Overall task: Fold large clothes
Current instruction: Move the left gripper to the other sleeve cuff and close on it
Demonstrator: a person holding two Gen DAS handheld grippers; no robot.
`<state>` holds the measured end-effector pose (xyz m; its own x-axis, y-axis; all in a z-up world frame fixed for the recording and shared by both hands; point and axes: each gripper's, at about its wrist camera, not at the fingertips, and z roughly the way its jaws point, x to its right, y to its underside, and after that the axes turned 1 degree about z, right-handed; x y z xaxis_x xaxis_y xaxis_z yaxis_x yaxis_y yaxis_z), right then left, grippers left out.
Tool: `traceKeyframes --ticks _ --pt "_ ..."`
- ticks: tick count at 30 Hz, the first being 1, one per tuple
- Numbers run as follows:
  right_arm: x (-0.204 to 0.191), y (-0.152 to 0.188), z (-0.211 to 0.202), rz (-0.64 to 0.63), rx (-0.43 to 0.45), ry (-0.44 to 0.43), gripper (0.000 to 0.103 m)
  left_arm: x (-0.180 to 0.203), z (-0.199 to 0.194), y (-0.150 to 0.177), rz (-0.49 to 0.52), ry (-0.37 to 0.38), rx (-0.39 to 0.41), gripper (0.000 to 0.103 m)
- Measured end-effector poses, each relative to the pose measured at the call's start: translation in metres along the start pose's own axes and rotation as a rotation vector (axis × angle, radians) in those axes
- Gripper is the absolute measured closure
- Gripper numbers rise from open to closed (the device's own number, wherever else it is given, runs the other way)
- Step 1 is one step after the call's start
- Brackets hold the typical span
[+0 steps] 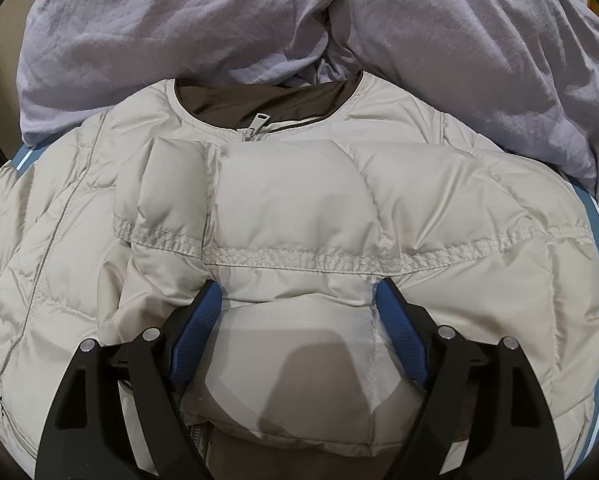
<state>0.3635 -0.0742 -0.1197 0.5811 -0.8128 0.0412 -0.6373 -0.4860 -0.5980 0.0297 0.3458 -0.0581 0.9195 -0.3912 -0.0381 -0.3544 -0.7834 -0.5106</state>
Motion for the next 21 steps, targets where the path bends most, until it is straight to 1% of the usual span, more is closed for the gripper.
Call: traceKeyframes --ticks 4,6,8,10,11,13,14,17,19,21 --pt "0.000 -0.001 0.000 0.000 0.000 0.002 0.022 -0.029 0.016 -0.013 -0.083 -0.025 -0.019 0.002" --pt "-0.001 -0.001 0.000 0.003 0.000 0.004 0.022 -0.043 0.024 -0.019 -0.134 -0.013 -0.037 0.002" --pt "-0.001 -0.001 0.000 0.003 0.000 0.004 0.022 -0.054 0.031 -0.023 -0.181 0.002 -0.051 0.005" --pt "-0.001 -0.001 -0.001 -0.001 0.000 0.003 0.022 -0.063 0.041 -0.025 -0.230 0.024 -0.077 0.013" --pt "-0.001 -0.001 -0.001 -0.003 0.000 0.002 0.022 -0.068 0.047 -0.025 -0.264 0.043 -0.096 0.016" --pt "-0.001 -0.001 -0.002 -0.003 0.001 0.002 0.022 -0.073 0.055 -0.024 -0.314 0.081 -0.119 0.025" --pt "-0.002 -0.001 -0.002 0.000 0.001 0.004 0.022 -0.075 0.057 -0.024 -0.331 0.091 -0.115 0.025" --pt "-0.002 -0.001 -0.002 0.000 0.002 0.004 0.022 -0.074 0.057 -0.027 -0.339 0.085 -0.102 0.035" --pt "-0.002 -0.001 -0.002 0.001 0.002 0.004 0.022 -0.074 0.059 -0.032 -0.346 0.084 -0.097 0.049" --pt "-0.002 -0.001 -0.002 0.001 0.002 0.005 0.022 -0.073 0.059 -0.035 -0.345 0.094 -0.093 0.058"
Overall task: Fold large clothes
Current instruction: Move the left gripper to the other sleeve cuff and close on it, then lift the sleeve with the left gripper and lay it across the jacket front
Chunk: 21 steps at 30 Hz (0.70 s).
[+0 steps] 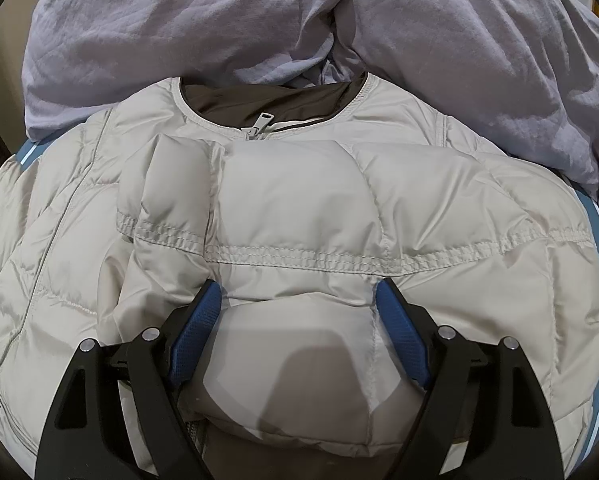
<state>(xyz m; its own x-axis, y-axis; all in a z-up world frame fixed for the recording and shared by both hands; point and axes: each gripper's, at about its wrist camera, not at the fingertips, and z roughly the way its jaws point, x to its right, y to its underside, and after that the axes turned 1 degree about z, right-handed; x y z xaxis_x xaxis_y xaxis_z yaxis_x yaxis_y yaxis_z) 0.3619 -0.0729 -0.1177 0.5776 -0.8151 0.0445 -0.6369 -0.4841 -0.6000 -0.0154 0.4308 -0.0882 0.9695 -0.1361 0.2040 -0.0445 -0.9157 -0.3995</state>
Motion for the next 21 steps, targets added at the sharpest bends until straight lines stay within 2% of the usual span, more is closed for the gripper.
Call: traceKeyframes --ticks 4,7,14,18,21 --pt "-0.001 0.000 -0.001 -0.002 -0.002 -0.001 0.022 0.011 -0.005 -0.003 0.048 -0.015 0.023 0.074" --pt "-0.001 0.000 -0.002 -0.002 -0.002 0.000 0.022 0.025 -0.012 -0.002 0.110 -0.039 0.049 0.082" --pt "-0.001 0.001 -0.003 -0.004 -0.011 -0.003 0.022 0.056 -0.043 0.000 0.201 -0.003 0.122 0.088" --pt "0.000 0.003 -0.006 -0.008 -0.013 -0.010 0.022 0.085 -0.069 0.003 0.286 0.053 0.178 0.089" --pt "0.000 0.004 -0.010 -0.017 -0.013 -0.012 0.022 0.116 -0.098 0.012 0.368 0.125 0.229 0.089"
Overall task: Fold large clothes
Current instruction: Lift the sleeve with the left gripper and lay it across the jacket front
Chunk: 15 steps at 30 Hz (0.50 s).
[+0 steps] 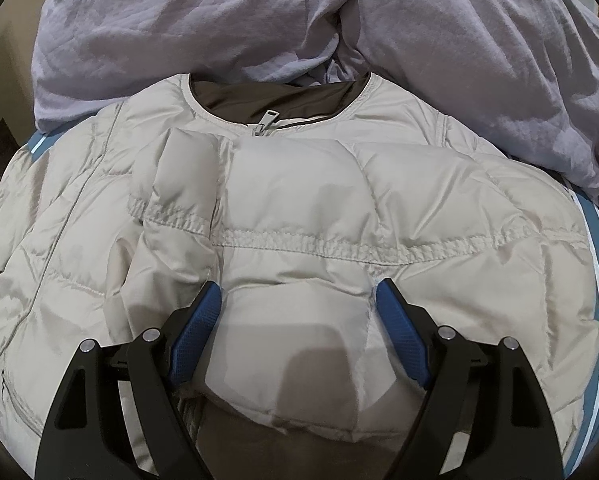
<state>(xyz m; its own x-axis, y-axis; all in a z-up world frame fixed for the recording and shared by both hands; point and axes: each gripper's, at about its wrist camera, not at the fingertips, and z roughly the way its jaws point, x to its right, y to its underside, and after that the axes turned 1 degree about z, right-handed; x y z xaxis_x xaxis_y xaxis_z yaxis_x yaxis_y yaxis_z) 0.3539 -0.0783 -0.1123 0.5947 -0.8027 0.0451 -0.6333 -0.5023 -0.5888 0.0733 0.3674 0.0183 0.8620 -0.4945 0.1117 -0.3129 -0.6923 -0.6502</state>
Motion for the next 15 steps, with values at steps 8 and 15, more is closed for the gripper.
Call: traceKeyframes --ticks 8,15 --pt "0.004 0.007 -0.014 -0.008 0.009 -0.016 0.020 0.092 -0.054 -0.011 0.140 0.221 0.078 0.089" --pt "0.012 0.014 -0.036 -0.001 0.041 -0.012 0.020 0.161 -0.086 0.009 0.241 0.391 0.080 0.089"
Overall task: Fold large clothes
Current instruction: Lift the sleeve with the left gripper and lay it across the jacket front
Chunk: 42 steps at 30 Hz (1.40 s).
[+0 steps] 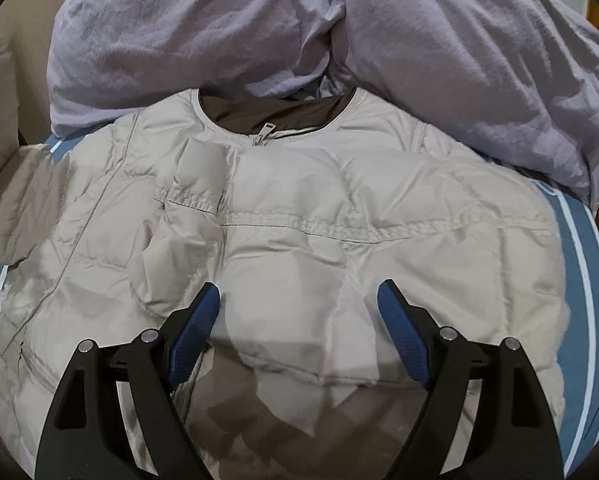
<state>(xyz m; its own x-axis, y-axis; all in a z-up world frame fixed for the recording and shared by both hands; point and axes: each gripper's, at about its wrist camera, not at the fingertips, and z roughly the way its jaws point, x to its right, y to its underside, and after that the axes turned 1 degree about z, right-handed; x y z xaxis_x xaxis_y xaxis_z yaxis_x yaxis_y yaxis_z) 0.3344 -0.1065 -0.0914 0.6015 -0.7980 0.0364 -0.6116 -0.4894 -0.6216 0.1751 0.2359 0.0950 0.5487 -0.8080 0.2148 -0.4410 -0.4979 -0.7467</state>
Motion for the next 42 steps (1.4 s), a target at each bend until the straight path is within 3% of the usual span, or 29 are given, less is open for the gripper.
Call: traceKeyframes --ticks 9,14,23,28,30,33,38,42 --pt "0.021 0.008 -0.018 0.035 0.039 0.035 0.020 0.088 0.014 0.019 0.118 0.199 -0.055 0.089" --pt "0.032 0.016 -0.023 0.053 0.046 0.052 0.020 0.128 0.038 0.045 0.158 0.268 -0.143 0.089" --pt "0.044 0.024 -0.024 0.082 0.046 0.062 0.020 0.173 0.090 0.102 0.232 0.252 -0.332 0.089" --pt "0.046 0.024 -0.025 0.093 0.048 0.063 0.020 0.183 0.100 0.121 0.261 0.254 -0.389 0.080" --pt "0.045 0.024 -0.026 0.094 0.051 0.065 0.020 0.185 0.098 0.124 0.264 0.270 -0.396 0.074" --pt "0.046 0.022 -0.029 0.097 0.059 0.065 0.020 0.186 0.092 0.123 0.278 0.273 -0.384 0.057" --pt "0.046 0.016 -0.037 0.109 0.086 0.035 0.020 0.172 0.080 0.116 0.279 0.247 -0.347 0.054" --pt "0.042 0.007 -0.045 0.137 0.104 -0.035 0.029 0.147 0.079 0.111 0.263 0.178 -0.337 0.054"
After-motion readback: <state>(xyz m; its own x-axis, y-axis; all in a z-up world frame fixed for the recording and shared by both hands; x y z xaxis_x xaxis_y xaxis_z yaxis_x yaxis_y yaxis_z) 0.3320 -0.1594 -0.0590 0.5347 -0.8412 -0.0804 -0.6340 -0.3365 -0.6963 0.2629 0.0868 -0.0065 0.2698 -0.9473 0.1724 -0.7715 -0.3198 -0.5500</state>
